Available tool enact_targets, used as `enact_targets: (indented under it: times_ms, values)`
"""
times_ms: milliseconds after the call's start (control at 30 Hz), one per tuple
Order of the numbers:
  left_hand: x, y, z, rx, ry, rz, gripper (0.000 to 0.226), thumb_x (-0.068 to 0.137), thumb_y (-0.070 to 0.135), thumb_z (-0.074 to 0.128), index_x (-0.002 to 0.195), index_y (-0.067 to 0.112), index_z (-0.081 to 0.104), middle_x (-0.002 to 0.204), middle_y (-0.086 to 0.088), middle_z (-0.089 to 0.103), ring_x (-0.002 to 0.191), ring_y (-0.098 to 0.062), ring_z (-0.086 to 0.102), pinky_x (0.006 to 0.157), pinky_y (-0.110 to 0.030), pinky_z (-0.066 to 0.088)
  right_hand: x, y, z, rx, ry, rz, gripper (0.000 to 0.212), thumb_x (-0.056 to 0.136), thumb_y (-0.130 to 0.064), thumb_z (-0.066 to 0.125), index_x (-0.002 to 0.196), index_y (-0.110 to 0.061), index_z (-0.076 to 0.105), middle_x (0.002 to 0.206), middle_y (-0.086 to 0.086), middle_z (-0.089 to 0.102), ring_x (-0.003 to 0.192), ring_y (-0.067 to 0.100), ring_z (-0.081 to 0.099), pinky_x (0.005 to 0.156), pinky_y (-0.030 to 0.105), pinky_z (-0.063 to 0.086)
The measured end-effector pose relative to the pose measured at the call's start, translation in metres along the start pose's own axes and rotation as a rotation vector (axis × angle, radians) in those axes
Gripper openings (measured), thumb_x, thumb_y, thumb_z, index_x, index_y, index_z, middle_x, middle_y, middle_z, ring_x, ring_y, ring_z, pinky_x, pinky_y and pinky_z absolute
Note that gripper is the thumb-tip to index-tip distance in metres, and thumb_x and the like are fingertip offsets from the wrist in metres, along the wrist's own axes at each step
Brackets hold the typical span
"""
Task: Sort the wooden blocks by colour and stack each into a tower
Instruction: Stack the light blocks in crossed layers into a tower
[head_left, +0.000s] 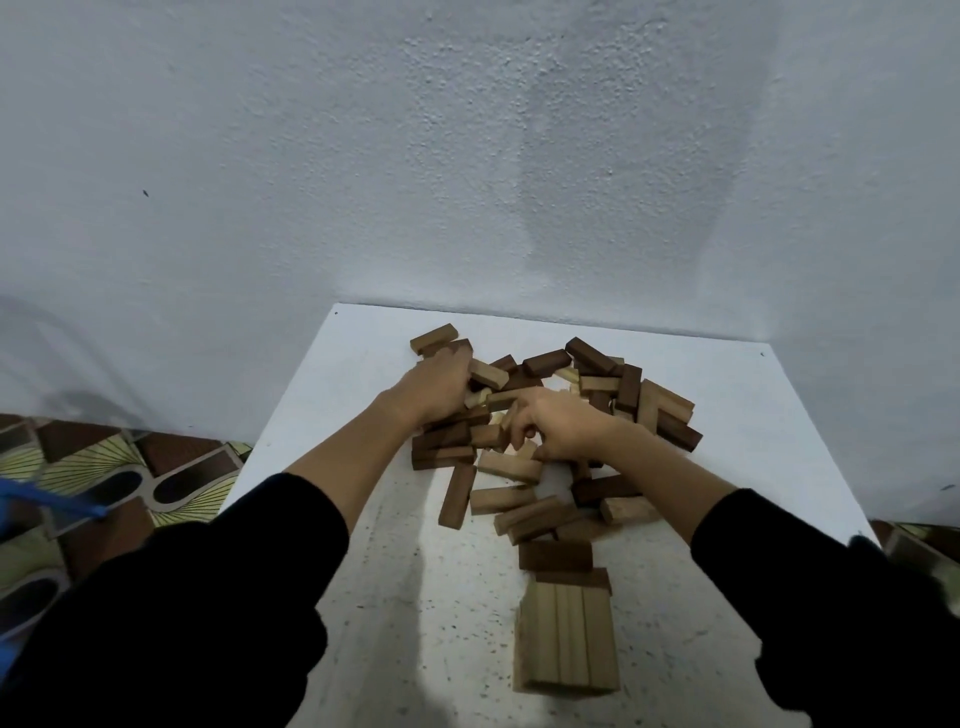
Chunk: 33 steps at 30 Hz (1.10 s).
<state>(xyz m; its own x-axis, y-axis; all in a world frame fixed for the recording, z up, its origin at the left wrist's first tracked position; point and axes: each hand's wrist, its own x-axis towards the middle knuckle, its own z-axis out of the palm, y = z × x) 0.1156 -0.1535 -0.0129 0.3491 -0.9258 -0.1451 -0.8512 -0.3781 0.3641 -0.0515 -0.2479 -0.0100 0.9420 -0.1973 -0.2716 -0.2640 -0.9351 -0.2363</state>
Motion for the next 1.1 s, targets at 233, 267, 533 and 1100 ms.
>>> enact_targets:
  times_ms: [233,267,533,1100]
  values:
    - [-0.001,0.004,0.003,0.092,0.023,0.028,0.03,0.091,0.03,0.052,0.116,0.046,0.059,0.12,0.011,0.059,0.108,-0.018,0.057,0.072,-0.028,0.04,-0.001,0.003,-0.028,0.049,0.118,0.051,0.042,0.073,-0.007,0.072,0.061,-0.023,0.035,0.07,-0.004,0.047,0.07,0.016,0.044,0.061,0.035,0.038]
    - [0.0,0.007,0.003,0.111,0.033,0.023,0.027,0.091,0.029,0.052,0.108,0.047,0.062,0.112,0.011,0.062,0.105,-0.018,0.058,0.066,-0.026,0.036,-0.002,0.003,-0.033,0.088,0.142,0.063,0.046,0.072,-0.012,0.075,0.059,-0.023,0.032,0.065,-0.004,0.046,0.065,0.016,0.042,0.058,0.033,0.034]
    - [0.002,0.013,0.011,0.026,0.112,0.011,0.022,0.085,0.02,0.057,0.091,0.04,0.066,0.105,0.013,0.065,0.096,-0.015,0.061,0.071,-0.028,0.047,-0.007,0.0,-0.047,0.143,0.289,0.198,0.031,0.075,0.004,0.057,0.094,-0.018,0.065,0.083,-0.007,0.052,0.086,0.017,0.05,0.067,0.03,0.041]
    - [-0.088,0.032,-0.038,-0.523,0.577,-0.148,0.011,0.084,0.023,0.064,0.094,0.018,0.063,0.067,0.011,0.051,0.067,-0.013,0.05,0.056,-0.027,0.032,-0.019,-0.075,-0.095,1.345,0.344,0.602,0.013,0.081,-0.003,0.068,0.073,-0.005,0.058,0.065,0.005,0.058,0.042,0.008,0.045,0.04,0.017,0.038]
